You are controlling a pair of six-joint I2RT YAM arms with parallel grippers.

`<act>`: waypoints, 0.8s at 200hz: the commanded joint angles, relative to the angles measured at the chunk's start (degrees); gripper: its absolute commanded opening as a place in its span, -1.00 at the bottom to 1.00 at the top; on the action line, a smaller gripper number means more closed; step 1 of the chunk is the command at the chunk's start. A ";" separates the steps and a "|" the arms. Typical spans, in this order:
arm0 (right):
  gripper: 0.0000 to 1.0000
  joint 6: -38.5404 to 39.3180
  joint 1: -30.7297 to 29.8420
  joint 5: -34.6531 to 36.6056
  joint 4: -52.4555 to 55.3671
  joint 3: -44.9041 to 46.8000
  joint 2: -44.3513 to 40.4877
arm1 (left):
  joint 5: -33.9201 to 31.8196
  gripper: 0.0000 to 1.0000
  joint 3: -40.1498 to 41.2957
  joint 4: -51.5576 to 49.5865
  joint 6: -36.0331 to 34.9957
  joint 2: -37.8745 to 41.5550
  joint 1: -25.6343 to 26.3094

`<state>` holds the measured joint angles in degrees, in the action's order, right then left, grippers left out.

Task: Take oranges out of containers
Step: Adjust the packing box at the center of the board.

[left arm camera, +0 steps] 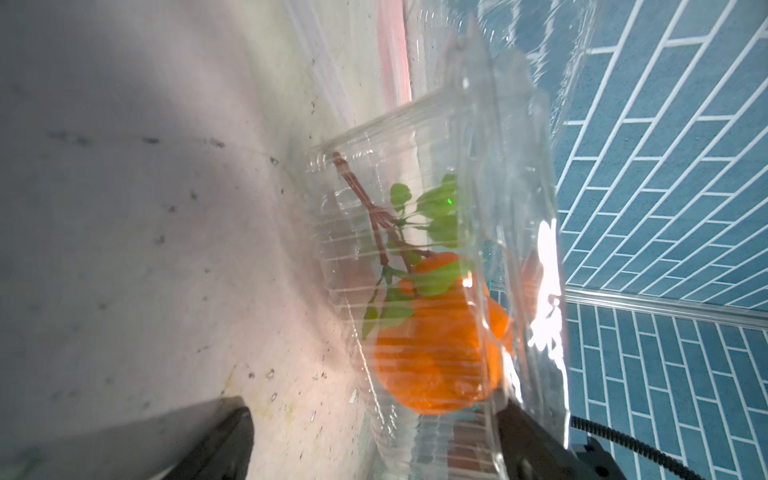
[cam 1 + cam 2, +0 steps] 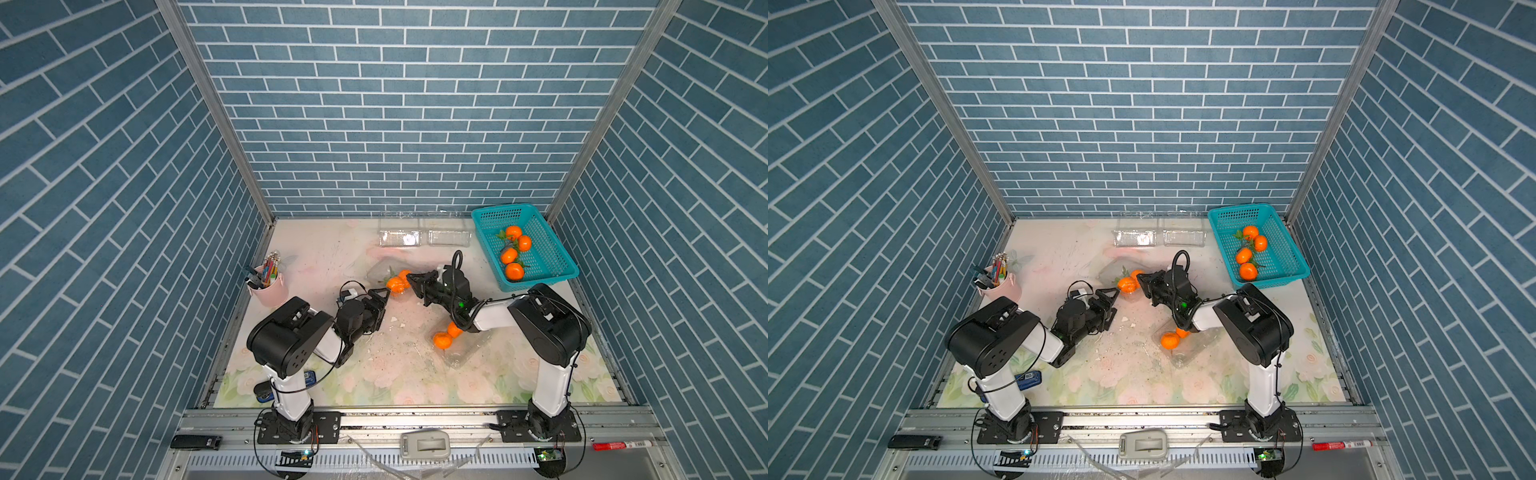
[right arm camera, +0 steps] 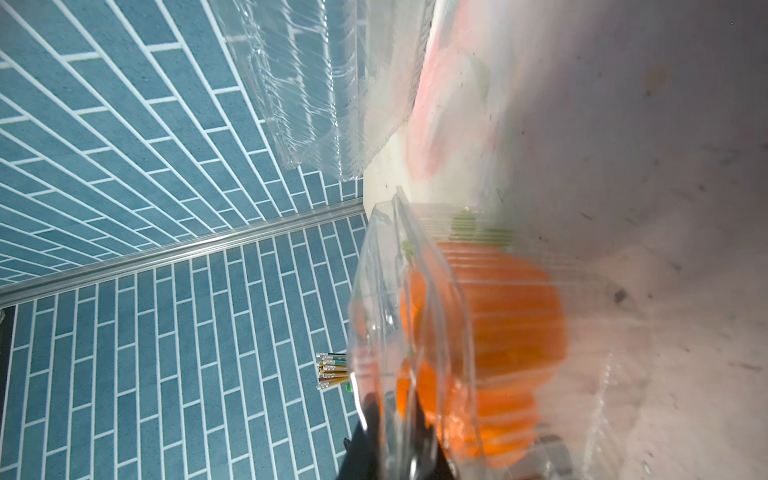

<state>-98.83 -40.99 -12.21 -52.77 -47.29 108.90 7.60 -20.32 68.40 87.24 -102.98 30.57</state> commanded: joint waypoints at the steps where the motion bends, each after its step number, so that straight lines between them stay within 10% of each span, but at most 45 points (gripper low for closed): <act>1: -0.68 -3.61 -2.64 -4.14 -3.08 -2.15 0.71 | 0.30 0.86 0.44 -6.45 -1.02 -1.62 0.46; 160: -0.50 -8.54 -4.69 -4.32 -10.53 -3.84 1.92 | -0.03 0.83 1.09 -7.62 -1.11 -2.27 1.12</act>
<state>-101.82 -43.00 -12.80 -56.36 -48.51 111.26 3.33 -20.29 68.23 88.09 -103.00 30.28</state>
